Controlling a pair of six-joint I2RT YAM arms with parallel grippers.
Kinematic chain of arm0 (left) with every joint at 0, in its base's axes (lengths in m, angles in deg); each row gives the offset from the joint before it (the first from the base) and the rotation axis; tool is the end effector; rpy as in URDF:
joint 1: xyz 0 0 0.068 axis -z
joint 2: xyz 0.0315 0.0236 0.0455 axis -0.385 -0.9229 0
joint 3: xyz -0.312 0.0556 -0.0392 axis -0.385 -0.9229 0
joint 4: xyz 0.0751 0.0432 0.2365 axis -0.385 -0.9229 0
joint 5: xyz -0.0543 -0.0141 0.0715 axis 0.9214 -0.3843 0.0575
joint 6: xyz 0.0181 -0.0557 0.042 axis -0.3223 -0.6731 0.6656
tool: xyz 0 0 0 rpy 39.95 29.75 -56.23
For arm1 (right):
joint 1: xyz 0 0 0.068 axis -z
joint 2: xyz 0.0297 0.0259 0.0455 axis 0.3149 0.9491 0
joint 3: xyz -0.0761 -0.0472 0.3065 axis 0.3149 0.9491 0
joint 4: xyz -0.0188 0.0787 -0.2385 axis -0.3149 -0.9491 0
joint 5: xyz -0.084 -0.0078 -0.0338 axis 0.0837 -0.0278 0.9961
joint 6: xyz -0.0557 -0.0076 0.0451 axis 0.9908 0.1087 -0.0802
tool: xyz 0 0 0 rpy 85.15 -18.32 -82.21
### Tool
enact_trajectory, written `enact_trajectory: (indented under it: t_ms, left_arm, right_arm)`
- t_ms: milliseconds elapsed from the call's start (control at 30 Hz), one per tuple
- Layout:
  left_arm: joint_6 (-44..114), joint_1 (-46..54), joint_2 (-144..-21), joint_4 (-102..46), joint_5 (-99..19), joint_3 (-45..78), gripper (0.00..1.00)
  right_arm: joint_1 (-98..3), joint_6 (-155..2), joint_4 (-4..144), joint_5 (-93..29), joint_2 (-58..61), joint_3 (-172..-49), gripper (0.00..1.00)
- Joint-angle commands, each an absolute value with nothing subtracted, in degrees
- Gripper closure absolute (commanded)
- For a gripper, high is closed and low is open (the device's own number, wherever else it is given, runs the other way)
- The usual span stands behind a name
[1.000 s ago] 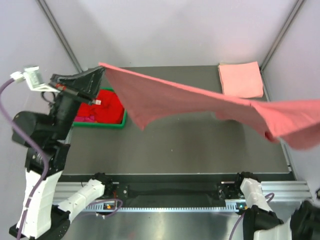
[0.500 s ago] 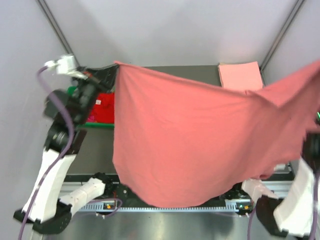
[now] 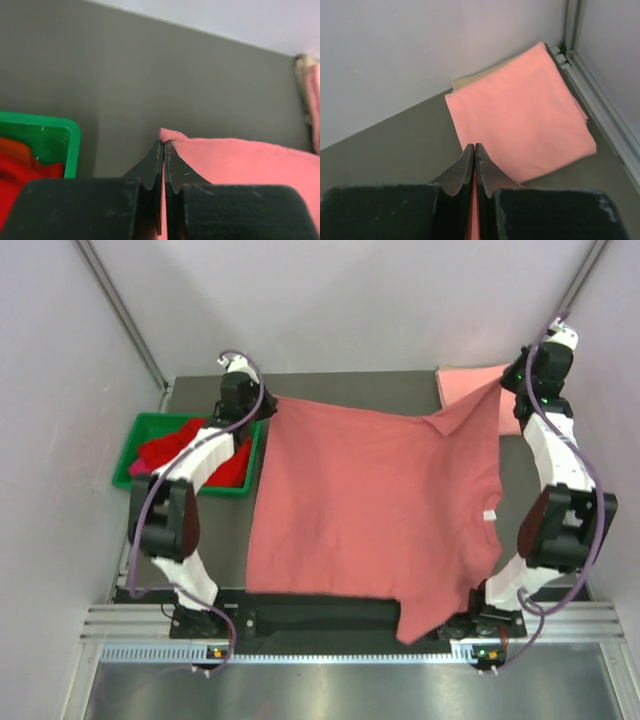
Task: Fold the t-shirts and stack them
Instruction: Flatten the tshirt out, then fold the tshirt
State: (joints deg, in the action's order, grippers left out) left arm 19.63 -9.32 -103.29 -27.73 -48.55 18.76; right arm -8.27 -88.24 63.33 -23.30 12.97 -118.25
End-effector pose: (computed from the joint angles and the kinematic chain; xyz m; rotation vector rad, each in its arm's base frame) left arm 0.4085 -0.0964 0.3503 -0.2249 1.9157 -0.4627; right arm 0.3959 -0.0716 0.4090 0.4768 1.7965 0.0848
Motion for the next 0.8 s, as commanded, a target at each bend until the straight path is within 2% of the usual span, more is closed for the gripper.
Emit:
enact_trajectory:
  t_ms: [0,167,433,533,767]
  left_arm:
    - [20.42,-12.08,-111.35,-14.81,-41.35,25.37,1.00]
    - [20.08,-14.38,-126.81,-16.74,-31.85,37.87,1.00]
    - [20.95,-16.14,-136.77,-14.19,-27.63,46.76,1.00]
    - [20.52,-17.19,-138.61,-13.57,-24.82,47.64,1.00]
    - [22.19,-19.03,-137.13,-18.05,-19.89,46.24,1.00]
  right_arm:
    - [-8.87,-90.25,80.22,-28.04,16.31,-121.05,1.00]
    - [-8.95,-91.75,81.82,-28.84,25.35,-125.79,1.00]
    - [-9.13,-94.04,79.98,-32.36,33.28,-135.20,1.00]
    - [-9.22,-95.09,77.87,-31.31,31.97,-133.63,1.00]
    - [-8.08,-98.77,63.91,-22.88,19.76,-123.01,1.00]
